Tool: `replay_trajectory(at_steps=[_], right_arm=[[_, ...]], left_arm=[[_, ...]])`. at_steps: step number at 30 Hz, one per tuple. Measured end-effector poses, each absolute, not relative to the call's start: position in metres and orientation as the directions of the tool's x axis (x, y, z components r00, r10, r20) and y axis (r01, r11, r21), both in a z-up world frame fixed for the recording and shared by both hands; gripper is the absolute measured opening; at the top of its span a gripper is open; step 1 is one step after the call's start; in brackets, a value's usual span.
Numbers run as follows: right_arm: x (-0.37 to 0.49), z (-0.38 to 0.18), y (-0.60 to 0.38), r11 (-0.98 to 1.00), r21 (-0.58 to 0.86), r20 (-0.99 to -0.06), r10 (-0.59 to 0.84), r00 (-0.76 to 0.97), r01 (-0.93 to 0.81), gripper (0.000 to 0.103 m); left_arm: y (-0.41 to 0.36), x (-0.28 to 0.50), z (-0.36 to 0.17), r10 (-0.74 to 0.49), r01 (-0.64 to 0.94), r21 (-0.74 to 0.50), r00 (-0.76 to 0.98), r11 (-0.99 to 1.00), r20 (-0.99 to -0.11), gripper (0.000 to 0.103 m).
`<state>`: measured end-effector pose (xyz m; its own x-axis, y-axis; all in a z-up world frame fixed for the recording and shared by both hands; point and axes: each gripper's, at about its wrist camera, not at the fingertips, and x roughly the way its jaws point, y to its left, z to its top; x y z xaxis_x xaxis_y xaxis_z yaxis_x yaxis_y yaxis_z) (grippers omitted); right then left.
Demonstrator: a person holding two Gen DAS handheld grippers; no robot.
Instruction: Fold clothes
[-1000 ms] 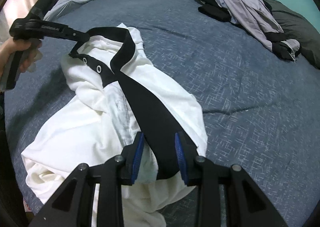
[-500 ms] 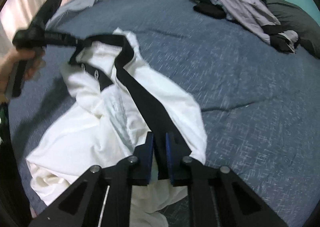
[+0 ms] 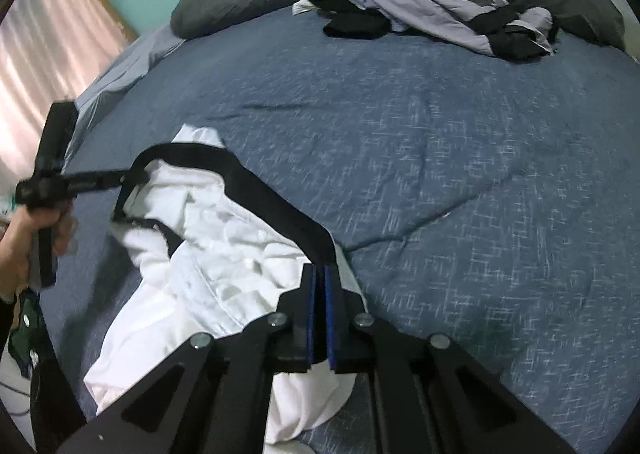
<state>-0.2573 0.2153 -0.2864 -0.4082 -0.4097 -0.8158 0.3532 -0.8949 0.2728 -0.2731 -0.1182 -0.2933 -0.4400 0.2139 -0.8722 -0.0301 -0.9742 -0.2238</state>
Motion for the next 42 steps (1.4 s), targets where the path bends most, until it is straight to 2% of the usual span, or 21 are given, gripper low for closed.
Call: replay_trajectory(at_steps=[4, 5, 7, 12, 15, 16, 17, 18, 21, 22, 31, 42], right_arm=[[-0.266, -0.29, 0.215, -0.897, 0.308, -0.817, -0.421, -0.395, 0.318, 0.009], [-0.268, -0.291, 0.213, -0.893, 0.315, -0.816, -0.427, -0.39, 0.321, 0.019], [-0.271, -0.295, 0.21, -0.889, 0.317, -0.822, -0.431, -0.372, 0.329, 0.03], [-0.276, -0.305, 0.207, -0.881, 0.34, -0.828, -0.446, -0.339, 0.33, 0.03], [-0.274, -0.307, 0.2, -0.875, 0.32, -0.837, -0.44, -0.326, 0.363, 0.03], [-0.272, -0.307, 0.198, -0.875, 0.308, -0.839, -0.435, -0.328, 0.373, 0.027], [-0.271, -0.307, 0.197, -0.874, 0.297, -0.84, -0.43, -0.329, 0.384, 0.018], [-0.27, -0.307, 0.196, -0.875, 0.284, -0.843, -0.423, -0.333, 0.392, 0.014], [-0.268, -0.305, 0.197, -0.882, 0.257, -0.842, -0.405, -0.356, 0.395, 0.009], [-0.268, -0.304, 0.197, -0.883, 0.251, -0.841, -0.402, -0.362, 0.396, 0.008], [-0.267, -0.29, 0.206, -0.896, 0.218, -0.821, -0.382, -0.424, 0.386, 0.005], [-0.268, -0.249, 0.22, -0.911, 0.213, -0.779, -0.376, -0.502, 0.352, 0.005]], left_arm=[[-0.116, -0.273, -0.292, 0.202, -0.046, -0.203, -0.439, -0.978, -0.875, 0.015], [-0.115, -0.273, -0.292, 0.203, -0.051, -0.201, -0.438, -0.978, -0.876, 0.015], [-0.112, -0.274, -0.29, 0.197, -0.056, -0.192, -0.44, -0.98, -0.876, 0.016], [-0.111, -0.28, -0.292, 0.189, -0.045, -0.189, -0.437, -0.981, -0.879, 0.016], [-0.111, -0.283, -0.297, 0.186, -0.04, -0.187, -0.429, -0.982, -0.884, 0.016], [-0.111, -0.283, -0.297, 0.184, -0.038, -0.186, -0.429, -0.982, -0.884, 0.016], [-0.111, -0.284, -0.298, 0.181, -0.038, -0.183, -0.43, -0.982, -0.884, 0.016], [-0.111, -0.284, -0.298, 0.18, -0.039, -0.181, -0.431, -0.983, -0.884, 0.016], [-0.109, -0.284, -0.298, 0.178, -0.046, -0.176, -0.432, -0.983, -0.884, 0.014], [-0.108, -0.284, -0.298, 0.18, -0.051, -0.175, -0.433, -0.983, -0.883, 0.009], [-0.107, -0.278, -0.284, 0.185, -0.064, -0.176, -0.462, -0.982, -0.867, 0.006], [-0.095, -0.272, -0.24, 0.19, -0.094, -0.165, -0.515, -0.982, -0.836, 0.006]])
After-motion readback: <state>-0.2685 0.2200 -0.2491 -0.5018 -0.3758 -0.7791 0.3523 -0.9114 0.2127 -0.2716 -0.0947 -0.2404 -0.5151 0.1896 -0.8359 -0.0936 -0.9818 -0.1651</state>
